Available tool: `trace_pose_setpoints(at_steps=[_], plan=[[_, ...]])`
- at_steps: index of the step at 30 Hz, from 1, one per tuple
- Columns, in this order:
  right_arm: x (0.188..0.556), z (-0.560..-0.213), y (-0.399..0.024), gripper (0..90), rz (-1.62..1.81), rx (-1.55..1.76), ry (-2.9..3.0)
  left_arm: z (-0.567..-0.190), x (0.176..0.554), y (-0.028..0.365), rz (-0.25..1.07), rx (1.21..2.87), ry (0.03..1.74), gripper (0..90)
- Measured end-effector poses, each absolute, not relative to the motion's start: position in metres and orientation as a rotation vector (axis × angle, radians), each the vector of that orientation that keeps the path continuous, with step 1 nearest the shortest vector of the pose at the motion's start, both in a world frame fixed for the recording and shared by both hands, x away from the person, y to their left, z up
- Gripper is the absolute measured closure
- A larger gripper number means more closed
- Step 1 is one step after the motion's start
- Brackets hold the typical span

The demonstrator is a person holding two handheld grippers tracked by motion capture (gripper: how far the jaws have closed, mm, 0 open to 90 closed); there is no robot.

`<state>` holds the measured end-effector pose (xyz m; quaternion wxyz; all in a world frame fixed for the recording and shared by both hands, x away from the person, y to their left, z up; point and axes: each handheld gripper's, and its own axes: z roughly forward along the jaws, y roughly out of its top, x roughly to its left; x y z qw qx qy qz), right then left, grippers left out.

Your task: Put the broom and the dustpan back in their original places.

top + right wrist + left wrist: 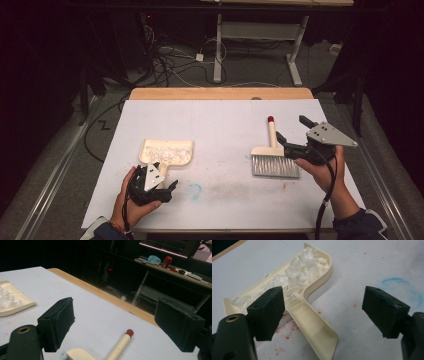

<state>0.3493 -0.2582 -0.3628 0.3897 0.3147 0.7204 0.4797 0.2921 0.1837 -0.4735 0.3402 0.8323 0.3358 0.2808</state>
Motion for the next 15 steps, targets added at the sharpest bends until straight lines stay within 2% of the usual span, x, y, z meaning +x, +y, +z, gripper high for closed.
trace_pose_setpoints(at_steps=[15], plan=[[0.329,-0.364,-0.267,17.4,1.222,0.763,1.848,-0.474,0.292,0.182,0.736,2.183,0.861,18.2]])
